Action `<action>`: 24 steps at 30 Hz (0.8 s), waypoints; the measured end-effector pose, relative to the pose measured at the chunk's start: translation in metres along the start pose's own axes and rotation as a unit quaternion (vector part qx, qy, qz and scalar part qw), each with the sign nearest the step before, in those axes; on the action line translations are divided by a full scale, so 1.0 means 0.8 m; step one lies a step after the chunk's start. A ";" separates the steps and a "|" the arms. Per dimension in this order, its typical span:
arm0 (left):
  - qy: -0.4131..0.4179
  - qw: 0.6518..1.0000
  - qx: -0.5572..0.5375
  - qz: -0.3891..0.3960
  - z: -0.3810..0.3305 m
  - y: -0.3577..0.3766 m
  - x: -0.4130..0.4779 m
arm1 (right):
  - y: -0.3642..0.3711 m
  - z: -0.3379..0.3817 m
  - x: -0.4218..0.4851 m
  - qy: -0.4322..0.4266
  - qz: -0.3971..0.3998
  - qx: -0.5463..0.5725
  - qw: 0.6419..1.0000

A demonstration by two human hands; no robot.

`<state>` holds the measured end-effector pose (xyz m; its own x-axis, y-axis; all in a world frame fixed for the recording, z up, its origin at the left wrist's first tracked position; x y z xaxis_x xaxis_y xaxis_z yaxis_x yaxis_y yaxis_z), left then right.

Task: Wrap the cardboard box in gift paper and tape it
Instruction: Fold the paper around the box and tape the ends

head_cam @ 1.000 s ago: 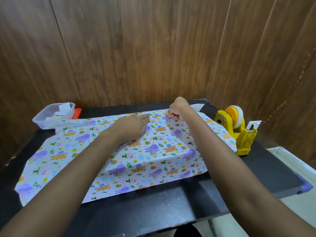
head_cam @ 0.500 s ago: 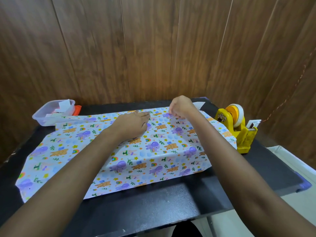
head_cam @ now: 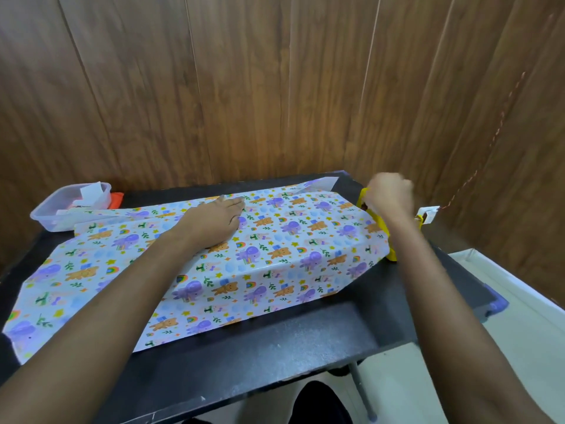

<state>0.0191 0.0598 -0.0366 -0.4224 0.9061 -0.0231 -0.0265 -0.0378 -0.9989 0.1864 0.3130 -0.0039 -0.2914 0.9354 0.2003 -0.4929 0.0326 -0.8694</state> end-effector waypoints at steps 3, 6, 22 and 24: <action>-0.008 1.000 -0.001 0.007 -0.002 0.000 0.000 | -0.005 -0.077 0.027 0.124 0.063 -0.008 0.990; -0.013 1.000 -0.003 0.006 -0.003 0.000 -0.001 | 0.006 -0.104 0.035 0.123 0.171 0.099 0.973; -0.025 0.999 -0.044 -0.020 -0.001 0.004 -0.002 | -0.015 -0.117 0.041 0.143 0.194 0.217 0.946; -0.024 0.999 -0.043 -0.019 -0.002 0.005 -0.001 | -0.014 -0.121 0.041 0.148 0.183 0.249 0.939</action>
<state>0.0211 0.0596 -0.0405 -0.4657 0.8849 0.0139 0.0332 0.0332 -0.9989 0.2616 0.3775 -0.0313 -0.3128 0.9109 -0.2693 -0.7481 -0.4109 -0.5211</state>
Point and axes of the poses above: each hand's wrist, its own x-axis towards the middle knuckle, its own y-axis out of the palm, z = x × y, the point moved 5 cm from there along x, towards the middle knuckle, and after that the axes turned 13 degrees about y, right-handed, at the moved point
